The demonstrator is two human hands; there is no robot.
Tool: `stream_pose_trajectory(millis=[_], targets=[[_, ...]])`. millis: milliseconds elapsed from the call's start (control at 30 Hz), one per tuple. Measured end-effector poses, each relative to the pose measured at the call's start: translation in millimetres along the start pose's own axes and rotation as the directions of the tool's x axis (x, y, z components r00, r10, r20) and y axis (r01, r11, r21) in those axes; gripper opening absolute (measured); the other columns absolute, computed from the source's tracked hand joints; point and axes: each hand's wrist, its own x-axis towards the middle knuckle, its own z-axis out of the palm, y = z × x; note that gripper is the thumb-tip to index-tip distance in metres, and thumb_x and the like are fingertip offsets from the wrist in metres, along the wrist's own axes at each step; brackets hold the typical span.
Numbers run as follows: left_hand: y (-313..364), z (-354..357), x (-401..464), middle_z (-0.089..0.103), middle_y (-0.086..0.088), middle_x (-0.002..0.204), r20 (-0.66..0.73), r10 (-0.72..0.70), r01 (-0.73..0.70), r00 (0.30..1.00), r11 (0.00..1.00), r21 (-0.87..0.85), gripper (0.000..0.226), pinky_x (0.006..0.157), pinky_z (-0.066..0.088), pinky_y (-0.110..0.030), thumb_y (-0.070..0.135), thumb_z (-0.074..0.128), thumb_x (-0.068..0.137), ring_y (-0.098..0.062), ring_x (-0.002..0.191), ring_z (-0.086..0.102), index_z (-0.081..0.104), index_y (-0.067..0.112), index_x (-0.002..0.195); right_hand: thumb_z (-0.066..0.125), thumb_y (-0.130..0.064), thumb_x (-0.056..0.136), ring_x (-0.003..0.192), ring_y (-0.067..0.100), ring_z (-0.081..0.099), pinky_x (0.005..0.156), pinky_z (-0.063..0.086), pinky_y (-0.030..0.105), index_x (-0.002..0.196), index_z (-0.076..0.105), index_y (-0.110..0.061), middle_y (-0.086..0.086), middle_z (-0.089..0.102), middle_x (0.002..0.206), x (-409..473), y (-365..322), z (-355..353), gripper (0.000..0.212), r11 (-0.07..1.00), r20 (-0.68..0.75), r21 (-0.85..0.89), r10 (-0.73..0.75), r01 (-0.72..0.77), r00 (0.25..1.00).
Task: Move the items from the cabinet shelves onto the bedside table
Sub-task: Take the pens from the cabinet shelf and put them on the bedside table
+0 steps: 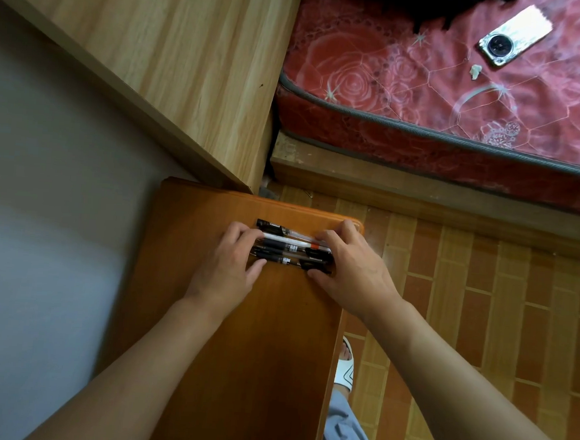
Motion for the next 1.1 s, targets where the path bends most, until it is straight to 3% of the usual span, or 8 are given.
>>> stream_pose_trajectory(millis=[133,267,633,800,1100], targets=[[0,-1,1,0.046,0.002,0.135,-0.011,0.038,-0.036,0.999,0.988,0.152,0.063,0.088,0.057,-0.029,0.031,0.076,0.087,-0.015,0.122,0.047,0.046,0.022,0.142,0.072,-0.050,0.091,0.112,0.014,0.050,0.082,0.056,0.028,0.143,0.046,-0.030,-0.005,0.043,0.130,-2,-1,-3,0.061,0.999,0.005,-0.034,-0.017,0.017,1.000],[3,-2,6,0.037,0.003,0.148,0.024,0.053,-0.057,0.998,0.975,0.217,0.077,0.099,0.054,-0.035,0.035,0.077,0.086,-0.018,0.135,0.039,0.036,0.025,0.151,0.071,-0.049,0.092,0.116,0.015,0.049,0.088,0.056,0.031,0.146,0.044,-0.029,-0.004,0.042,0.133,-4,0,-8,0.065,0.999,0.024,-0.040,-0.028,0.029,0.999],[16,-14,3,0.040,0.003,0.146,0.019,0.046,-0.050,0.999,0.958,0.283,0.072,0.096,0.052,-0.035,0.039,0.074,0.086,-0.018,0.131,0.044,0.040,0.025,0.148,0.068,-0.054,0.092,0.121,0.015,0.045,0.096,0.052,0.032,0.147,0.045,-0.027,-0.003,0.043,0.140,-12,4,-26,0.065,0.996,0.023,-0.089,-0.029,0.031,0.999],[38,-35,-1,0.043,0.001,0.146,0.003,0.047,-0.045,0.999,0.944,0.326,0.065,0.102,0.050,-0.038,0.041,0.066,0.090,-0.019,0.134,0.044,0.042,0.024,0.148,0.065,-0.057,0.093,0.118,0.016,0.046,0.094,0.049,0.033,0.147,0.044,-0.027,-0.002,0.044,0.140,-23,3,-47,0.065,0.990,0.009,-0.136,-0.024,0.025,1.000],[109,-109,-33,0.048,-0.004,0.145,-0.008,0.047,-0.040,0.999,0.921,0.388,0.058,0.106,0.047,-0.041,0.046,0.058,0.093,-0.021,0.136,0.044,0.046,0.021,0.145,0.061,-0.059,0.093,0.137,0.025,0.042,0.110,0.042,0.045,0.151,0.043,-0.026,0.001,0.041,0.152,-65,-26,-130,0.069,0.987,-0.035,-0.153,0.038,-0.043,0.999]])
